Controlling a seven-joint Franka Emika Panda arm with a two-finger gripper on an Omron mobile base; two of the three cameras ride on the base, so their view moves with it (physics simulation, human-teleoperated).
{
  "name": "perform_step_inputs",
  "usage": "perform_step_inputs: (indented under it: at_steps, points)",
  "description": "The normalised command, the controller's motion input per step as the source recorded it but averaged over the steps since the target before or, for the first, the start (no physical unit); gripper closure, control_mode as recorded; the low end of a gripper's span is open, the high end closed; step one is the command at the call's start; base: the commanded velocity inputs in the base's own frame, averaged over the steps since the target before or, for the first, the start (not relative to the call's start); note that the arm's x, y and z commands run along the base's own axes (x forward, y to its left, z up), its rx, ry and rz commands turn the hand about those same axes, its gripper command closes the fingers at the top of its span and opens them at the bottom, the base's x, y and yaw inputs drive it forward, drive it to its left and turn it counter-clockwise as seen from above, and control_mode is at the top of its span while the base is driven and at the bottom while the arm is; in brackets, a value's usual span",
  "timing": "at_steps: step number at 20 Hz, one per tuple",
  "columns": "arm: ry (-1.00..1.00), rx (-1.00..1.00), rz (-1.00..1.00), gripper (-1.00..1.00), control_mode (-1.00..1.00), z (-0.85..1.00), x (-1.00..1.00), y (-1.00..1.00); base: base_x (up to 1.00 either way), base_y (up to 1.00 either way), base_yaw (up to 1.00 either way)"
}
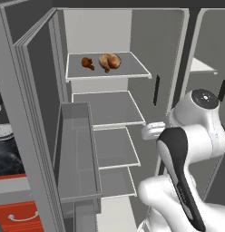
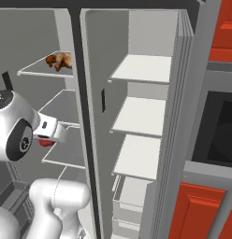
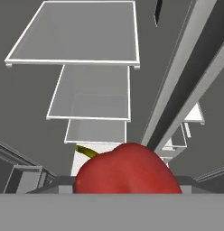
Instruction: Gather the bell pepper and tomato from the fridge and place them on a tray on the dining counter. Then gather the chicken drumsticks from the fridge and place them on the other tray.
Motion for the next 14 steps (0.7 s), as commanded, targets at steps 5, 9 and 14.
perform_step_inputs:
  at_steps: [5,9,14]
  points:
    - [0.0,0.0,0.0,1.0,-1.0,-0.01,-0.13,0.0,0.0,0.0,0.0]
    - [0.0,0.0,0.0,1.0,-1.0,0.0,0.0,0.0,0.0,0.0,0.0]
    - [0.0,0.0,0.0,1.0,1.0,0.0,0.0,0.0,-0.25,0.04,0.0]
